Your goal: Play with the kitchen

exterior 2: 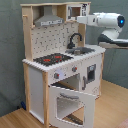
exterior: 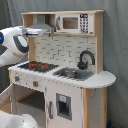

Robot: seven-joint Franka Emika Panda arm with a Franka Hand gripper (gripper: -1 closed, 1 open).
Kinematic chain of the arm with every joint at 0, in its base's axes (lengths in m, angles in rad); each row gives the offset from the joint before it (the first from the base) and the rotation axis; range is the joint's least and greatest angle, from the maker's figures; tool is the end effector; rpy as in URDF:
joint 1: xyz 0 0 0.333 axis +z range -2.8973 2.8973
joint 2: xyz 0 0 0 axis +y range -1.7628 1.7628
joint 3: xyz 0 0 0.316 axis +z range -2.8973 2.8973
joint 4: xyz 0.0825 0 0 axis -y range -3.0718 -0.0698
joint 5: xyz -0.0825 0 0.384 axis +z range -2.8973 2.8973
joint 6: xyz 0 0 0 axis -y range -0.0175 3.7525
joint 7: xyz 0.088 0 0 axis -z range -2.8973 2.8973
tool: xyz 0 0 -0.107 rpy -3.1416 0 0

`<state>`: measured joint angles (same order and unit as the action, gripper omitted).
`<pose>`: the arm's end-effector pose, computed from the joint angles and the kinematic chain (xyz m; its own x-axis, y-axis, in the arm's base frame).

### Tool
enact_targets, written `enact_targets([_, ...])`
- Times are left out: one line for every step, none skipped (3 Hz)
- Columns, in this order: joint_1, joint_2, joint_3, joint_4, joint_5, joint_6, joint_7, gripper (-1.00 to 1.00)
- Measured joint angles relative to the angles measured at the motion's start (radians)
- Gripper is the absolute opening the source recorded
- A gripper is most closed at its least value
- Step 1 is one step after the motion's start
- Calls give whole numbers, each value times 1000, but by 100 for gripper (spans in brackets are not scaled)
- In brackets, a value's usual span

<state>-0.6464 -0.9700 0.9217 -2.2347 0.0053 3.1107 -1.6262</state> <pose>0.3378 0.3179 0.7007 0.0056 0.7199 -0.6940 -0.0238 0.6940 0.7196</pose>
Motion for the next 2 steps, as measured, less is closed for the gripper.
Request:
enact_targets([-57, 66, 33, 63, 0, 10, -25, 100])
enact_targets([-120, 130, 70, 116, 0, 27, -53, 100])
